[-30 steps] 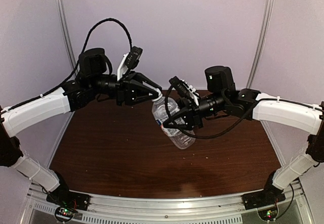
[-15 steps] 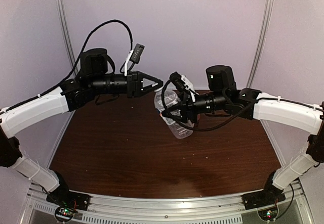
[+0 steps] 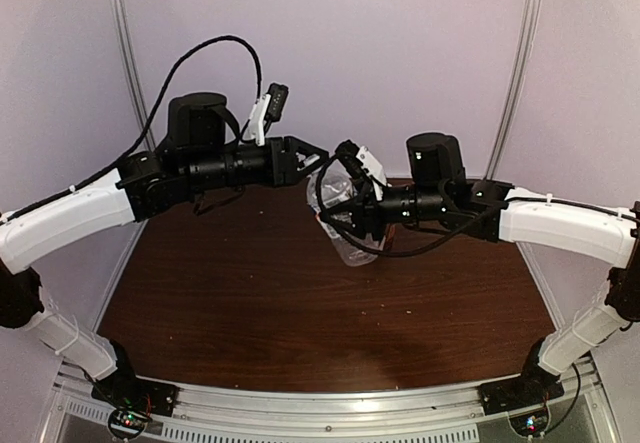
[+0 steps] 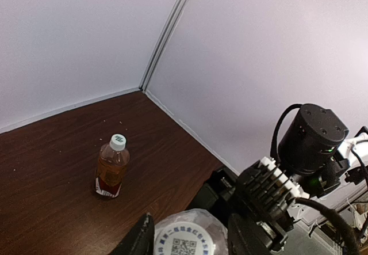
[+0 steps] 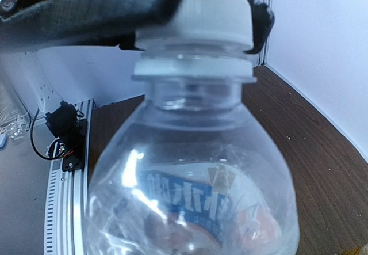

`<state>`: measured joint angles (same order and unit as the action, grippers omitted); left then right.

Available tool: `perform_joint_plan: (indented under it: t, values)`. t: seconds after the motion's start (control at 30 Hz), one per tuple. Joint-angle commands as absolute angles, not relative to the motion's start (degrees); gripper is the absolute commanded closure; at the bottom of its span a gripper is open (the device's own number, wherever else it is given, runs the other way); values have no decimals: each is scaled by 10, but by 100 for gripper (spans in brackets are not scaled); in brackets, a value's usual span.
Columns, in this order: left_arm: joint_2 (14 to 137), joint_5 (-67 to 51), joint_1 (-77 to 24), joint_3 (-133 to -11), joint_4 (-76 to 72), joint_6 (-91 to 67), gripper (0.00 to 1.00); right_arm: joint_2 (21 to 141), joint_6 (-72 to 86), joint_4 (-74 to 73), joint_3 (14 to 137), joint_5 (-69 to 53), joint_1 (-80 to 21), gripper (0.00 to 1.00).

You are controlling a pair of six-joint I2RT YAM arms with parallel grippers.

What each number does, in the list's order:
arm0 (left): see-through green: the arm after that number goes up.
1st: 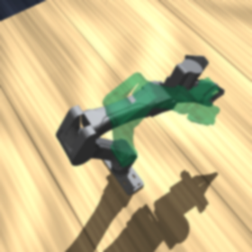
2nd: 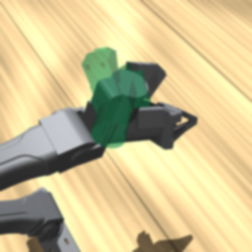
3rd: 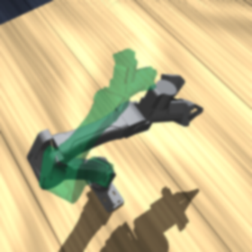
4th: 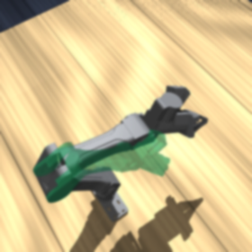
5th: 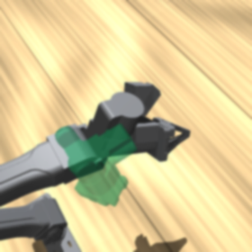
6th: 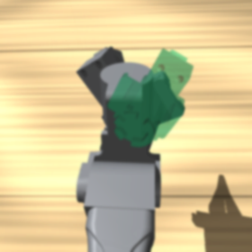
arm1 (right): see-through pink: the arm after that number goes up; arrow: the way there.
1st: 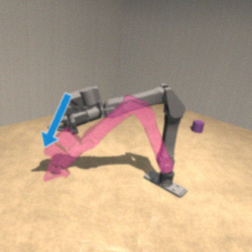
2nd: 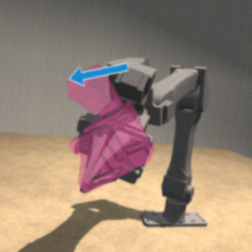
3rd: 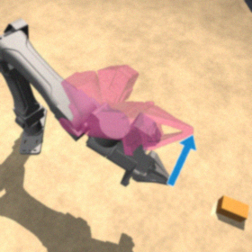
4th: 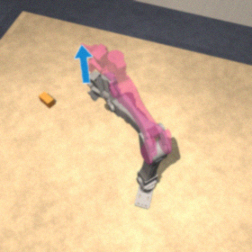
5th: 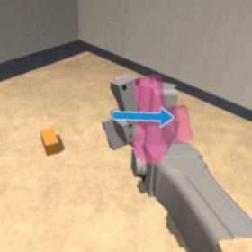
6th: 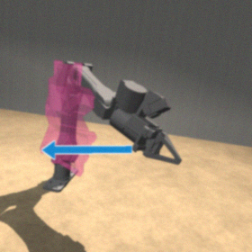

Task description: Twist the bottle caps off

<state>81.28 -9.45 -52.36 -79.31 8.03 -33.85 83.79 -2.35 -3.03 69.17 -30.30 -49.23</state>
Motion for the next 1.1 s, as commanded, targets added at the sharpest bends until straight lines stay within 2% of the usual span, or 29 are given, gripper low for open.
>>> perform_joint_plan:
  t: [0.0, 0.17, 0.37, 0.57, 0.83, 1.07]
  values:
    - [807, -133, -526, -806, 34, -278, 49, 824, -19, -33, 684, -289, -497, 62]
    - [784, -187, -512, -790, 33, -236, 34, 820, -23, -41, 685, -318, -496, 61]
    - [754, -247, -483, -775, 61, -196, 26, 815, -32, -48, 685, -364, -496, 60]
    - [731, -334, -467, -777, 95, -122, 22, 812, -44, -52, 690, -452, -496, 58]
    - [722, -527, -454, -777, 83, -53, 22, 825, -23, -47, 710, -588, -496, 58]
    - [752, -606, -453, -781, 31, -57, 22, 829, 20, -14, 712, -645, -500, 58]
